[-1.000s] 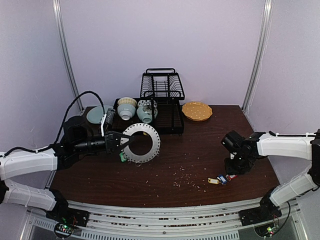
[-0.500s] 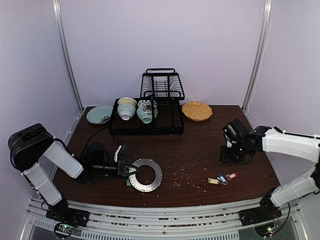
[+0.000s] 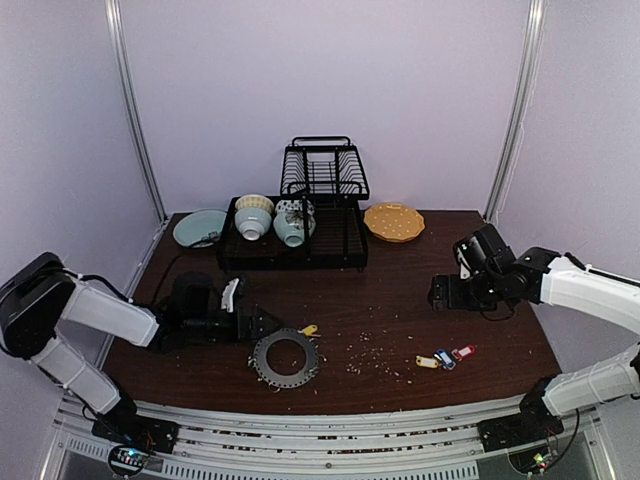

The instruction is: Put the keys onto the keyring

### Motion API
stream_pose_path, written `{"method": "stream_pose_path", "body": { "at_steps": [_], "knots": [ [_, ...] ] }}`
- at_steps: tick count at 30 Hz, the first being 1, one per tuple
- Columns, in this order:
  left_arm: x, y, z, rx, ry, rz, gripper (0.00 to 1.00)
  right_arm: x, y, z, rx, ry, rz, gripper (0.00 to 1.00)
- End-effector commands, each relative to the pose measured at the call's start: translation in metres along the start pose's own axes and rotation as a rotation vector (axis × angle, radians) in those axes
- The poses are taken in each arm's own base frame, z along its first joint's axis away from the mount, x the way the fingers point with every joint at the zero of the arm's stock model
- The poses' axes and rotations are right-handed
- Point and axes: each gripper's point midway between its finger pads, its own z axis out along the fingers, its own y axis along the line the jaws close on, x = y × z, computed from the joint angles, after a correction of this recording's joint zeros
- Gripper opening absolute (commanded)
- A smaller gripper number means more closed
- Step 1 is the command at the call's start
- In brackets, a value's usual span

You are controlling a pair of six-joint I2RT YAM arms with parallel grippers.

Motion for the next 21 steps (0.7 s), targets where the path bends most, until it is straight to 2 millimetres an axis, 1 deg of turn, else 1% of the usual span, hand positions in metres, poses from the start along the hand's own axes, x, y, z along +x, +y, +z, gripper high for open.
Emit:
{"method": "stream_pose_path", "body": {
  "at_steps": [1, 4, 6, 8, 9, 10, 11, 12, 14, 15, 16, 18, 19, 20, 21],
  "knots": [
    [-0.040, 0.037, -0.038, -0.396, -0.078, 0.243, 0.98, -0.034, -0.001, -0.015, 0.002, -0.128, 0.016, 1.00],
    [-0.052, 0.050, -0.054, -0.534, -0.068, 0.299, 0.98, -0.047, -0.003, -0.019, -0.005, -0.162, 0.024, 1.00],
    [-0.063, 0.050, -0.065, -0.573, -0.092, 0.324, 0.98, -0.058, -0.009, -0.022, -0.003, -0.188, 0.036, 1.00],
    [-0.083, 0.048, -0.082, -0.590, -0.148, 0.329, 0.98, -0.072, -0.018, -0.028, -0.002, -0.238, 0.063, 1.00],
    [-0.097, 0.049, -0.094, -0.615, -0.189, 0.333, 0.98, -0.080, -0.024, -0.031, -0.001, -0.273, 0.082, 1.00],
    [-0.113, 0.049, -0.107, -0.647, -0.243, 0.347, 0.98, -0.089, -0.036, -0.034, 0.007, -0.317, 0.114, 1.00],
    [-0.128, 0.052, -0.122, -0.687, -0.299, 0.353, 0.98, -0.097, -0.046, -0.037, 0.007, -0.361, 0.152, 1.00],
    [-0.142, 0.059, -0.138, -0.713, -0.357, 0.318, 0.98, -0.103, -0.055, -0.041, 0.004, -0.404, 0.184, 1.00],
    [-0.161, 0.067, -0.161, -0.721, -0.459, 0.248, 0.98, -0.116, -0.071, -0.049, 0.030, -0.505, 0.225, 1.00],
    [-0.168, 0.072, -0.174, -0.772, -0.513, 0.235, 0.98, -0.120, -0.085, -0.055, 0.087, -0.575, 0.275, 1.00],
    [-0.173, 0.074, -0.185, -0.813, -0.561, 0.236, 0.98, -0.123, -0.094, -0.059, 0.113, -0.625, 0.322, 1.00],
    [-0.177, 0.080, -0.210, -0.912, -0.663, 0.224, 0.98, -0.125, -0.104, -0.065, 0.142, -0.692, 0.381, 1.00],
    [-0.178, 0.083, -0.222, -0.959, -0.719, 0.215, 0.98, -0.123, -0.108, -0.064, 0.154, -0.710, 0.387, 1.00],
    [-0.178, 0.085, -0.240, -1.018, -0.797, 0.201, 0.98, -0.121, -0.111, -0.063, 0.168, -0.728, 0.382, 1.00],
    [-0.173, 0.091, -0.251, -1.064, -0.852, 0.185, 0.98, -0.117, -0.116, -0.061, 0.190, -0.745, 0.385, 1.00]
  ]
}}
